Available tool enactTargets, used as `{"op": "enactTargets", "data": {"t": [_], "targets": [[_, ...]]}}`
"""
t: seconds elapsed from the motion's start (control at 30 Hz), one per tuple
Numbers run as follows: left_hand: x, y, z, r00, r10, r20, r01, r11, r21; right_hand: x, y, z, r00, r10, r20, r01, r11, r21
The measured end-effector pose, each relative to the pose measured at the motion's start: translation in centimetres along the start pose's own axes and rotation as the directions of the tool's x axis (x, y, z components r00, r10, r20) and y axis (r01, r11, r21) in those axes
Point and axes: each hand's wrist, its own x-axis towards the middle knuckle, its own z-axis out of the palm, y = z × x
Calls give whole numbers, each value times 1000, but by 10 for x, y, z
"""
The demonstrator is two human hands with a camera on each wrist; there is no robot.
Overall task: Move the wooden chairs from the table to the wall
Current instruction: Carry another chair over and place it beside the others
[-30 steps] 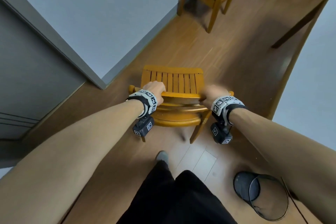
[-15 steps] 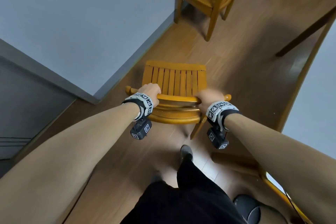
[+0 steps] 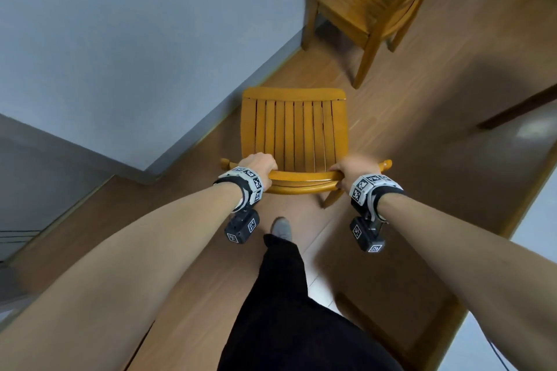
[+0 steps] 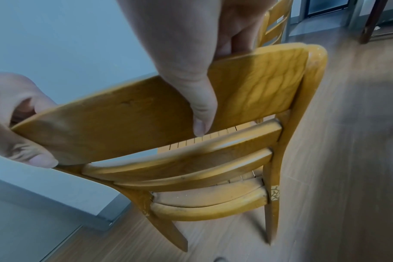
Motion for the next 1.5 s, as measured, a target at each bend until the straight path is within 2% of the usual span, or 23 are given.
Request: {"op": "enactTargets", "data": {"t": [0.23,0.6,0.77,0.9,1.0,1.2,1.5], "targets": [[85,15,-61,1000,-24,9,24,999,-27,82,38,-72,999,-34,4,34,999,-19],[174,36,-149,988,-142,-55,135,984,-115,198,94,-173,992,-123,18,124,989,-85],[216,59,-176,972,-215,-92,201,969,-142,244,128,-213,977,-215,12,214,965,-150],[251,90,-200,944,-302,-136,267,937,-226,284,164,-252,953,-301,-23,291,937,-195],[275,114,-214,929,-350,-125,307,912,-272,310,188,-275,938,-345,-22,330,913,-242],[311,152,-240,914,-392,-107,337,878,-339,351,224,-311,921,-388,-24,362,879,-311],[366,190,-266,900,-407,-156,331,871,-365,407,258,-354,930,-368,-8,344,875,-340]]}}
